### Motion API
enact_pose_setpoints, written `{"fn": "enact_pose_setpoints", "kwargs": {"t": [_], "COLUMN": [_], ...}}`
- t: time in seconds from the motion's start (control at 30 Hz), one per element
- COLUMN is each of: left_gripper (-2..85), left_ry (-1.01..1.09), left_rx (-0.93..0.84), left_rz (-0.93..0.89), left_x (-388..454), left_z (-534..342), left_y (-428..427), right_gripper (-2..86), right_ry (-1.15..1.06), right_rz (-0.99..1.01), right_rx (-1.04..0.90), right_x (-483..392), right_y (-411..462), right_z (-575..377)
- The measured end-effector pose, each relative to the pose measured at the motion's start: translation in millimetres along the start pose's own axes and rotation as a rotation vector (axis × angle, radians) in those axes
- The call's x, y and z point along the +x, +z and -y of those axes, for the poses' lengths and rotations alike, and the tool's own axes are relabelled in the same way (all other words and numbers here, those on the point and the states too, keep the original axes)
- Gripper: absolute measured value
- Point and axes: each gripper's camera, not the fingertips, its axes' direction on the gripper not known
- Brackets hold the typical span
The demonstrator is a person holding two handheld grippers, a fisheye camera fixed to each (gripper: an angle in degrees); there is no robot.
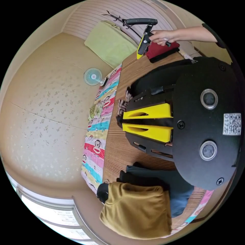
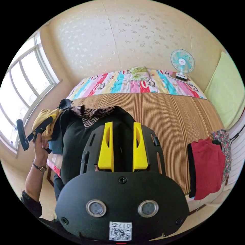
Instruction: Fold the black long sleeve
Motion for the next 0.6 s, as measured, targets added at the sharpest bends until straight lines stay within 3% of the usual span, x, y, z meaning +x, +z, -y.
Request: {"fn": "enact_pose_setpoints", "kwargs": {"t": [0.23,0.3,0.6], "left_gripper": [4.0,3.7,-0.3], "left_ry": [0.118,0.168,0.108], "left_rx": [-0.29,-0.396,-0.368], "left_rz": [0.027,0.093,0.01], "left_x": [19.9,21.2,-13.1], "left_z": [-150.5,-181.0,-194.4], "left_y": [130.6,172.4,182.0], "right_gripper": [12.6,11.4,10.6], "right_ry": [-0.053,-0.042,-0.054], "right_rz": [-0.026,-0.093,-0.095], "right_rx": [-0.219,-0.128,-0.157], "right_x": [-70.1,-80.7,-92.3], "right_y": [208.9,208.9,231.5], "right_z": [-156.6,-172.1,-180.8]}}
